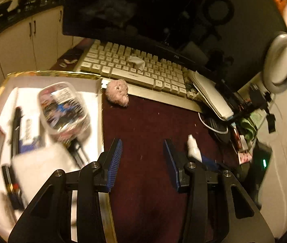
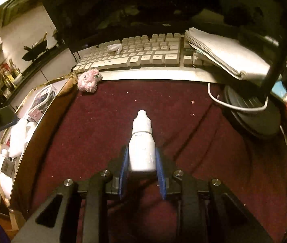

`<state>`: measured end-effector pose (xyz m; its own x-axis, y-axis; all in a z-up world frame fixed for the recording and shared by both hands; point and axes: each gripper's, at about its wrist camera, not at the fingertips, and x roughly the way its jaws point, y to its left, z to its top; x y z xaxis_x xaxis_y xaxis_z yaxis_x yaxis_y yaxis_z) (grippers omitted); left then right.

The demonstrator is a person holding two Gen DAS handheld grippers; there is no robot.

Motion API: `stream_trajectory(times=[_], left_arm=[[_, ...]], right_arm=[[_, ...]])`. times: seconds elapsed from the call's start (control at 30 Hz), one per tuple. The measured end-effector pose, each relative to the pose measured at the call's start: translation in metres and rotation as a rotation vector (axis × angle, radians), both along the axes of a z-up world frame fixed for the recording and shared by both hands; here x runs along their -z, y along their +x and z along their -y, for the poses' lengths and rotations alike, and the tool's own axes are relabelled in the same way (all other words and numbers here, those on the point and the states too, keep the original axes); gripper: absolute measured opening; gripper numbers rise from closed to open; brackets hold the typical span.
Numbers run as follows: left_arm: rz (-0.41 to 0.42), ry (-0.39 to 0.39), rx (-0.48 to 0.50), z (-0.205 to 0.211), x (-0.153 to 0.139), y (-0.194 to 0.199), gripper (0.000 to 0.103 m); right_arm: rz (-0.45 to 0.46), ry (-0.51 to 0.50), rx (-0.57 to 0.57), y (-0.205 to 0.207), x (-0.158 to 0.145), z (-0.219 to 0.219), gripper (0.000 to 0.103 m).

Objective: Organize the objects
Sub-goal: 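Grasp the white dropper bottle with the right tool while the left tool grasps the pink plush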

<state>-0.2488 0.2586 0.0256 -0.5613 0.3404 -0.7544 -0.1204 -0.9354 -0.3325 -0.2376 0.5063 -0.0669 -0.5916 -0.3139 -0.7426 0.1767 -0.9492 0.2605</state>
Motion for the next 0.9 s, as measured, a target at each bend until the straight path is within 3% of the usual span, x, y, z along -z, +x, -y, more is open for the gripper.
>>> stream_trajectory(times=[0.13, 0.27, 0.47, 0.9], left_arm=[[0.054, -0.049, -0.028, -0.005, 0.003, -0.046, 0.042], [0.111, -0.049, 0.016, -0.014, 0.007, -0.086, 0.043], [0.114, -0.127, -0.021, -0.023, 0.015, -0.128, 0.043], [0.148, -0.339, -0.024, -0.027, 0.046, -0.166, 0.043]], right_arm=[[0.014, -0.067, -0.037, -0.002, 0.002, -0.003, 0.025], [0.023, -0.125, -0.063, -0.004, 0.004, -0.005, 0.025], [0.027, -0.160, -0.065, -0.005, 0.005, -0.006, 0.025], [0.029, -0.170, -0.075, -0.006, 0.007, -0.005, 0.025]])
